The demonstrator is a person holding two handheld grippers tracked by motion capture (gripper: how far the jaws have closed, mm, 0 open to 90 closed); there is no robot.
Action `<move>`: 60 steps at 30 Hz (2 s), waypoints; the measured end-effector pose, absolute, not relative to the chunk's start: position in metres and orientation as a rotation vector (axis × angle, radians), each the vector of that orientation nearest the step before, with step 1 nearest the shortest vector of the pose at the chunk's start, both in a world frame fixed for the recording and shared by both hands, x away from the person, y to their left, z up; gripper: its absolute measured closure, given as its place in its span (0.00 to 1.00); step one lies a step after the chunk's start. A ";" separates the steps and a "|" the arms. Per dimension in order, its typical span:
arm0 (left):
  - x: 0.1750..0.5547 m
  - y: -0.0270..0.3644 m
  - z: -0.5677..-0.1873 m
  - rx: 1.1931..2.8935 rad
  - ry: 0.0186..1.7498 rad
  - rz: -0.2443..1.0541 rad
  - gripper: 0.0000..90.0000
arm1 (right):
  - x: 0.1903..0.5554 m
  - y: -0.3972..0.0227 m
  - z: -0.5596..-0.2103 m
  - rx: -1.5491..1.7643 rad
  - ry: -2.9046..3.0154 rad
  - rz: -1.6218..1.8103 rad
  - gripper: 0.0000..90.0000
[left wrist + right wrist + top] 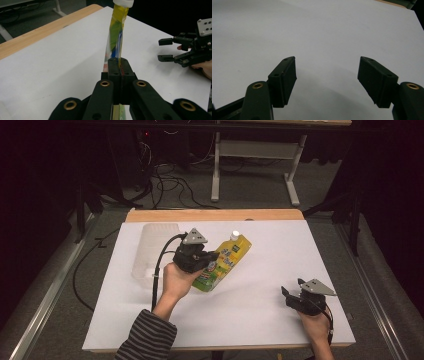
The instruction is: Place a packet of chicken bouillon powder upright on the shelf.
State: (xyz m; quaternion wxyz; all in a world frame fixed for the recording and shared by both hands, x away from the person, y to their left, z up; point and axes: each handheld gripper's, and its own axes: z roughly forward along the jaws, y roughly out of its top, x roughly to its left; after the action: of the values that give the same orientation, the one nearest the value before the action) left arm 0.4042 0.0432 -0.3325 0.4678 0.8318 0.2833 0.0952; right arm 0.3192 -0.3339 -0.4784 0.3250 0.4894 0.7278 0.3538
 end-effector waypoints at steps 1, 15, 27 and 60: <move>0.405 0.047 -0.331 2.032 0.700 0.230 1.00 | 0.319 -0.333 -0.478 1.286 1.910 0.922 0.35; 0.408 0.069 -0.322 1.991 0.726 0.264 1.00 | 0.319 -0.333 -0.479 1.284 1.911 0.922 0.35; 0.408 0.093 -0.310 1.951 0.769 0.314 1.00 | 0.319 -0.332 -0.479 1.282 1.910 0.916 0.35; 0.427 0.165 -0.302 1.859 0.947 0.453 1.00 | 0.320 -0.332 -0.479 1.283 1.912 0.904 0.35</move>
State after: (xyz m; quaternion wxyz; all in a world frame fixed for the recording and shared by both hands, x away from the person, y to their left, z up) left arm 0.4273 0.1651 -0.3016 0.4824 0.7626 0.3887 0.1860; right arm 0.3198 -0.3317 -0.4788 0.3278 0.4899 0.7303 0.3454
